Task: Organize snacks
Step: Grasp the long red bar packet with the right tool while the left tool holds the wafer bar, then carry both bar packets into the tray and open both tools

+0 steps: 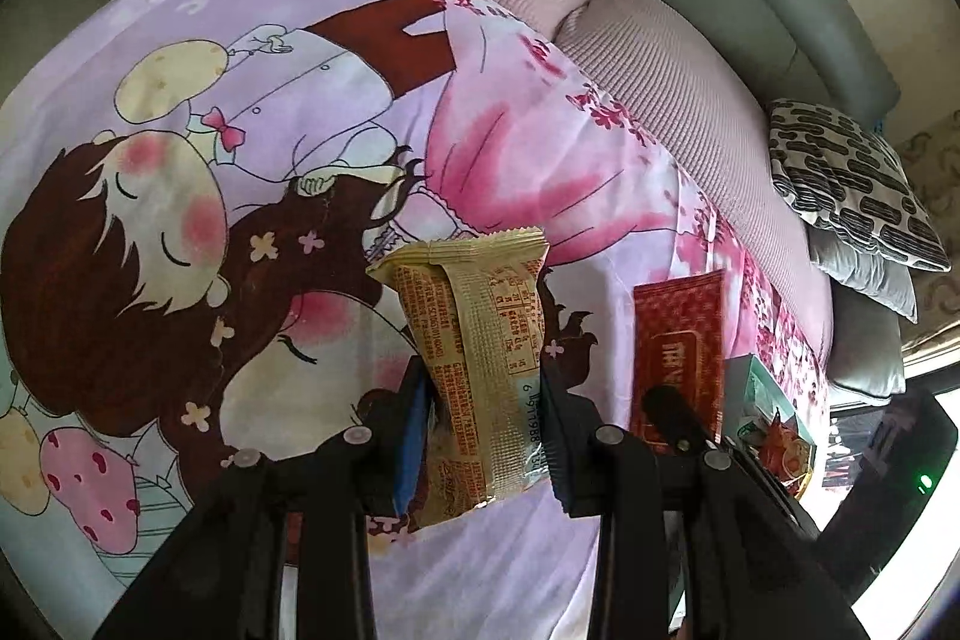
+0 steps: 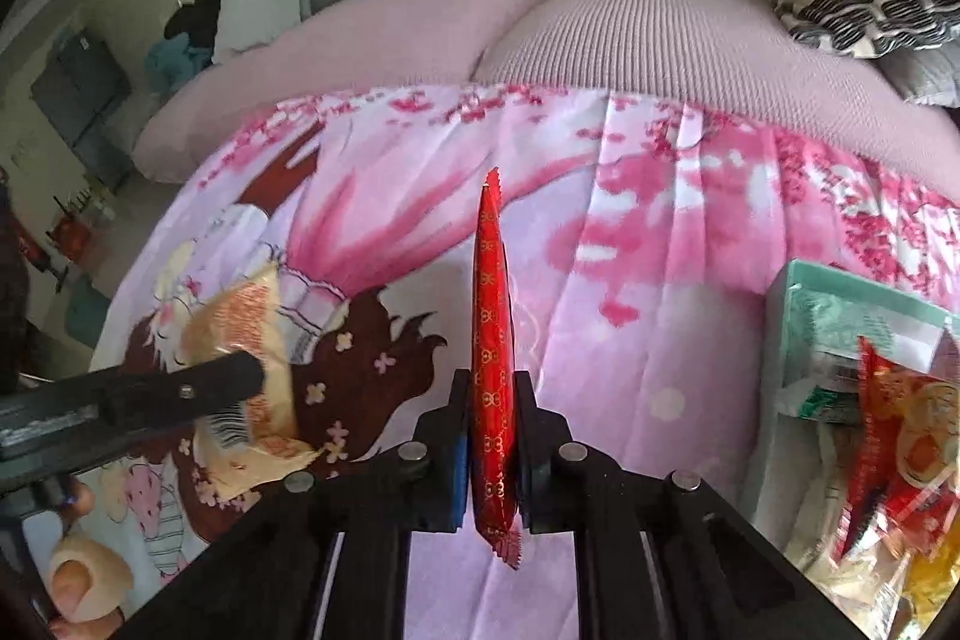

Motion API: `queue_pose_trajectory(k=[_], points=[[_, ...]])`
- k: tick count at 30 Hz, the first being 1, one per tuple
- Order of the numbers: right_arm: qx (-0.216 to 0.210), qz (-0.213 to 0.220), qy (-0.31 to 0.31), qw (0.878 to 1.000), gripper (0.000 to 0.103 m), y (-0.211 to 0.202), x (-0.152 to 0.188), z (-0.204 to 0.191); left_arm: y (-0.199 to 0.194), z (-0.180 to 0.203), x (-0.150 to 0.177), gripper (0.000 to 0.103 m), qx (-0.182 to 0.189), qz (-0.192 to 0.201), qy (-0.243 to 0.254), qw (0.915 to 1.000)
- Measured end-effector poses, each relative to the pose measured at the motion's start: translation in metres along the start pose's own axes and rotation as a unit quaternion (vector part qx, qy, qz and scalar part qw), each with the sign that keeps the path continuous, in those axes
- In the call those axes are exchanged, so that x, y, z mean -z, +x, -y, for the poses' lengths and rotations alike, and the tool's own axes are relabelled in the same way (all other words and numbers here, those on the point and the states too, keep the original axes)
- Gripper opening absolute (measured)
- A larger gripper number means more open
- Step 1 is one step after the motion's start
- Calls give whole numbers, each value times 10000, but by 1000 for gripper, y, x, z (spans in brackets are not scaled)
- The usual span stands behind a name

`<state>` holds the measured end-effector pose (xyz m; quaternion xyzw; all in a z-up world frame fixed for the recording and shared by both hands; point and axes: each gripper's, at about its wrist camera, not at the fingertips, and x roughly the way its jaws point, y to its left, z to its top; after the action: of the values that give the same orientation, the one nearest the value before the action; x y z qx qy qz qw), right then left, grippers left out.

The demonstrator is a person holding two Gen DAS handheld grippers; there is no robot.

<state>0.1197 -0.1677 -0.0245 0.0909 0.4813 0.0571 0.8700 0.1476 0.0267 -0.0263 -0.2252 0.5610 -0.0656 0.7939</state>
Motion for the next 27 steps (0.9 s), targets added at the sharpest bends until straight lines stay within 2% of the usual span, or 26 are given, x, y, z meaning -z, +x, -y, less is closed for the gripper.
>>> queue_pose_trajectory(k=[3,7,12,15,18,20,22,27], points=[[-4,227,128,9997,12,-24,3,2,-5,11,3,36,130,46,145,9998],[73,733,410,9964,12,-79,17,21,-15,44,16,36,416,94,584,9974],[566,1200,774,9881,12,-147,46,62,-26,107,50,36,977,39,1365,9858],[1002,1228,1079,9814,12,-172,64,96,-29,143,76,36,1206,-5,1830,9757],[1828,1075,1381,9675,12,-189,85,135,-27,178,107,36,1356,-77,2259,9646],[2125,931,1621,9591,12,-193,97,160,-21,200,129,36,1396,-154,2520,9575],[2308,832,1753,9535,12,-194,104,180,-12,215,144,36,1420,-278,2662,9530],[2473,570,1742,9514,13,-183,112,204,15,245,167,37,1273,-471,2944,9460]])
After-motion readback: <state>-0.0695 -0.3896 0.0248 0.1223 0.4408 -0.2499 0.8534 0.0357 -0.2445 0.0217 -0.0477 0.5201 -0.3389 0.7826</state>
